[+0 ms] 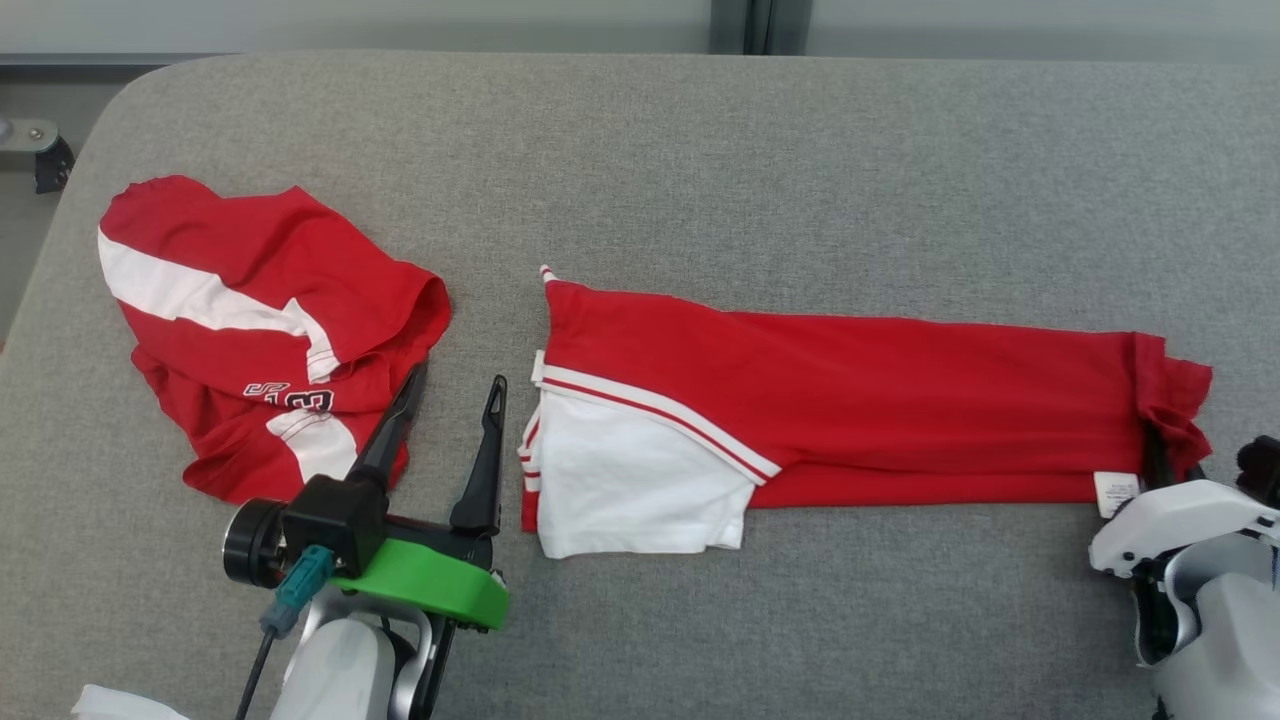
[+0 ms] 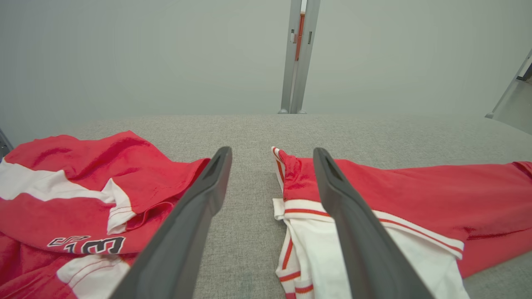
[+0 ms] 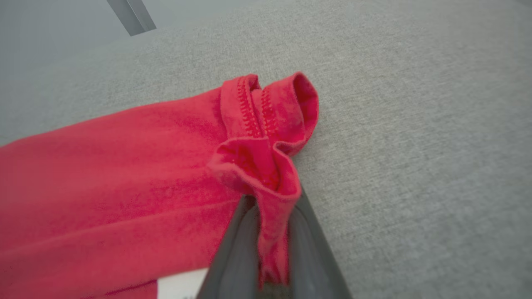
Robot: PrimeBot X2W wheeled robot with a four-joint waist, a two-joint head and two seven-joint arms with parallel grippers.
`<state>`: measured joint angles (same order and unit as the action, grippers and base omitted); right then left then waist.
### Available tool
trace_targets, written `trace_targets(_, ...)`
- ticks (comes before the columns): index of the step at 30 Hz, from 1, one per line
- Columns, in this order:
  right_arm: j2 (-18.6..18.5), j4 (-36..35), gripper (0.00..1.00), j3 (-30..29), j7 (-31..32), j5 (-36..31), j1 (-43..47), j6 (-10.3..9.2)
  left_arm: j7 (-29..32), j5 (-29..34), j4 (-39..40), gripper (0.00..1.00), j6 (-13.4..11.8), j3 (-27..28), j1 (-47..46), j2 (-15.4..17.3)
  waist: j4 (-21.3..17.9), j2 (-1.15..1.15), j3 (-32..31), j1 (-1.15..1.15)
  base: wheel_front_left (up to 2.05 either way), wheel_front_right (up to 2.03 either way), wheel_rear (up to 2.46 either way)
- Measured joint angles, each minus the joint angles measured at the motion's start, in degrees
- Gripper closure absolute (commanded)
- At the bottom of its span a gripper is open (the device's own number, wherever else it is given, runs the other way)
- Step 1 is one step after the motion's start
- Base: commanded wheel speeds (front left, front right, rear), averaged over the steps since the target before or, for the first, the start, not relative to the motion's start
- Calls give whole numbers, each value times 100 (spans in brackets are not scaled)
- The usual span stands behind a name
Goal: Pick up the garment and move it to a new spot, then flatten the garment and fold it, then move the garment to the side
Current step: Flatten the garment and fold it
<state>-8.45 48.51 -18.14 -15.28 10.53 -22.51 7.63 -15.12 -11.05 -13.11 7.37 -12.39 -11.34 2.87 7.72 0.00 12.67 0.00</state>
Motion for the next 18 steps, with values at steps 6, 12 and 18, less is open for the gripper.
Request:
trace_targets(6,-368,-24,100,-578,14,24,138,-3,0,48,-12,0,0,-22,-1,0,32,0,-28,0,0,0,0)
trace_targets(12,-613,-120,100,-1133,15,-129,237,-8,0,-51,-16,0,-9,-59,1,0,121,0,-148,0,0,0,0)
trace_targets(18,-534,-476,100,-994,15,-212,222,-9,0,-105,-20,0,-40,-30,80,0,132,0,-347,0,0,0,0)
